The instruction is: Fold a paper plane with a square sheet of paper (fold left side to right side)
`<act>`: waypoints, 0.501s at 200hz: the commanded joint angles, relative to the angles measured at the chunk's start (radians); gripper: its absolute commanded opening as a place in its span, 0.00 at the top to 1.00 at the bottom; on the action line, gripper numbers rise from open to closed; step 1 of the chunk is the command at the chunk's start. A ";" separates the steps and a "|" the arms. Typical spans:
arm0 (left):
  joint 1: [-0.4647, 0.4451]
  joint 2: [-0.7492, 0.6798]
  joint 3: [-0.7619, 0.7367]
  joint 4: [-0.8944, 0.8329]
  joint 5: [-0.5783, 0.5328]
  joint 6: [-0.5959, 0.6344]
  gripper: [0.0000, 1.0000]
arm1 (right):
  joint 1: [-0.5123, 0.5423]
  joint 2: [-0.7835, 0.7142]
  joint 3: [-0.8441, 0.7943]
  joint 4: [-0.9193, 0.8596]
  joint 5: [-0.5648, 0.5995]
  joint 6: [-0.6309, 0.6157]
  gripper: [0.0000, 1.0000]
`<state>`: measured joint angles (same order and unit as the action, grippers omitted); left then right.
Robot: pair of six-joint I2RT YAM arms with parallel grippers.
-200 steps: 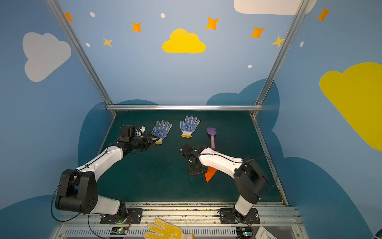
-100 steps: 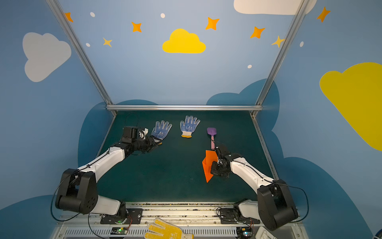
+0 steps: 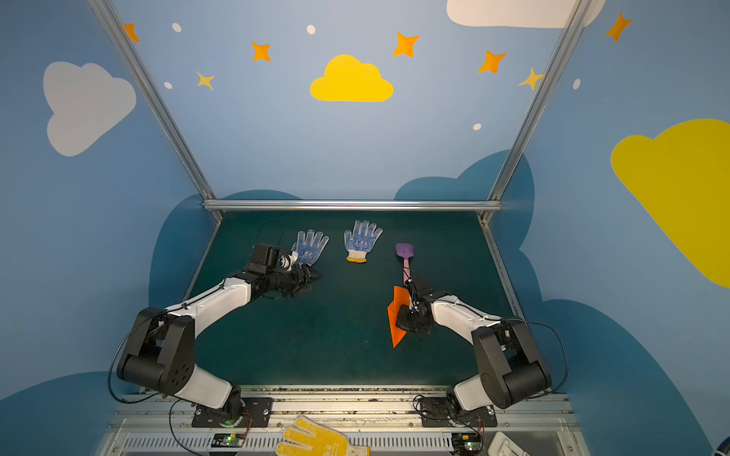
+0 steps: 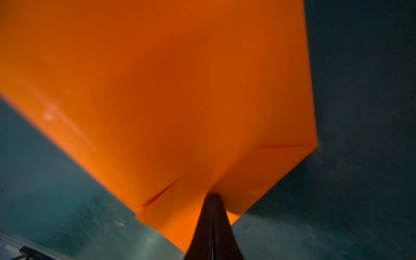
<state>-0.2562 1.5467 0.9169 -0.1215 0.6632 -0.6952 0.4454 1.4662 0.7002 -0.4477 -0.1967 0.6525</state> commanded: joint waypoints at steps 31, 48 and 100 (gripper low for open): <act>-0.044 0.050 0.070 -0.007 0.006 0.013 0.27 | 0.142 0.059 -0.009 0.161 -0.012 0.208 1.00; -0.065 0.065 0.081 -0.013 0.003 0.020 0.26 | 0.191 0.101 0.036 0.191 -0.019 0.247 1.00; -0.169 0.052 0.088 -0.080 -0.016 0.096 0.22 | 0.185 0.012 0.181 0.068 -0.024 0.216 0.88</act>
<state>-0.3801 1.6104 0.9855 -0.1452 0.6605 -0.6609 0.6617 1.5768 0.8337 -0.3004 -0.2340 0.8684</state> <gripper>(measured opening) 0.778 0.051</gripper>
